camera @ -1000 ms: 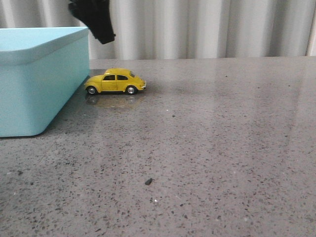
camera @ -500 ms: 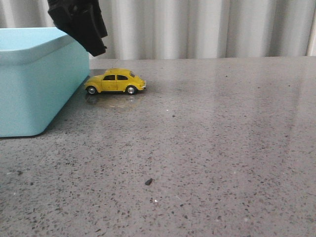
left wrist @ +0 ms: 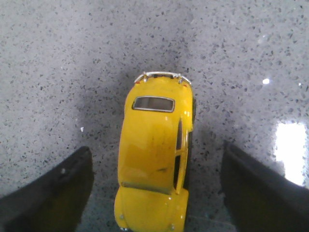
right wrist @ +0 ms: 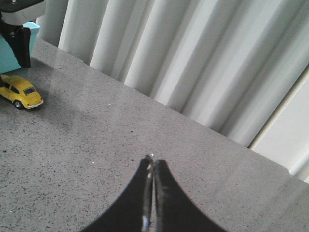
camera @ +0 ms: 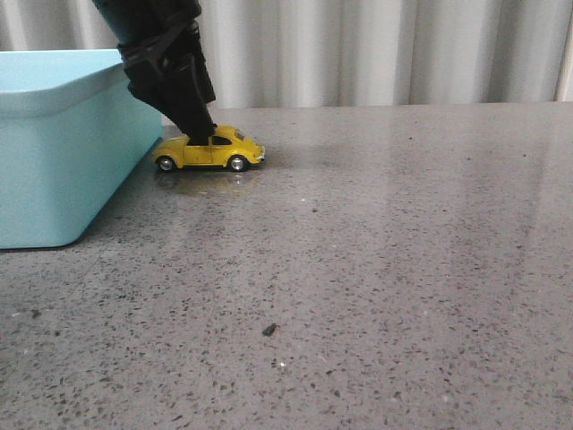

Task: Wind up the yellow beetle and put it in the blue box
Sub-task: 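Lower the left gripper and grasp the yellow car across its body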

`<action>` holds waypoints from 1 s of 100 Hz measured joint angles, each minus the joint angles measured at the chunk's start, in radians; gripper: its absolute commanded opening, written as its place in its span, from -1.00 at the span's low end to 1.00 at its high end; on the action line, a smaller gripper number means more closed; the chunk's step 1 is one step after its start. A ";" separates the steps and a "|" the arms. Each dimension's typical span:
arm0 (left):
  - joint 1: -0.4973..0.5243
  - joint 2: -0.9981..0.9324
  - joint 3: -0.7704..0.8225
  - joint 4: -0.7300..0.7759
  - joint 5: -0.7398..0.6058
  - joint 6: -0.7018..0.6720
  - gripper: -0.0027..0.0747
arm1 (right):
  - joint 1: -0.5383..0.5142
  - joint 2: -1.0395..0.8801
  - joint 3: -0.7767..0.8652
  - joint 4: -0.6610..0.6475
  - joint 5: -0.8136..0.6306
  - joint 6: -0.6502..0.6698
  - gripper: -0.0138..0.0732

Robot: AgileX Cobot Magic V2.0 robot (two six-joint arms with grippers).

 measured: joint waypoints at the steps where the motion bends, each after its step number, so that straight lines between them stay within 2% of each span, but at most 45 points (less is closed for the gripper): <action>1: 0.000 0.001 0.000 0.000 -0.002 0.000 0.47 | 0.000 0.000 0.000 0.000 0.000 0.000 -0.78; 57: 0.000 0.059 0.000 -0.045 -0.011 0.002 0.45 | 0.000 0.000 0.000 0.000 0.008 -0.002 -0.78; 64: 0.000 0.061 0.000 -0.057 -0.011 0.002 0.33 | 0.000 0.000 0.000 0.000 0.009 -0.002 -0.78; 86: 0.000 0.061 0.000 -0.068 0.002 0.002 -0.29 | 0.000 0.000 0.000 0.000 0.010 -0.002 -0.78; 100: 0.000 0.061 -0.002 -0.070 0.016 0.004 -0.51 | 0.000 0.000 0.000 0.000 0.010 -0.002 -0.78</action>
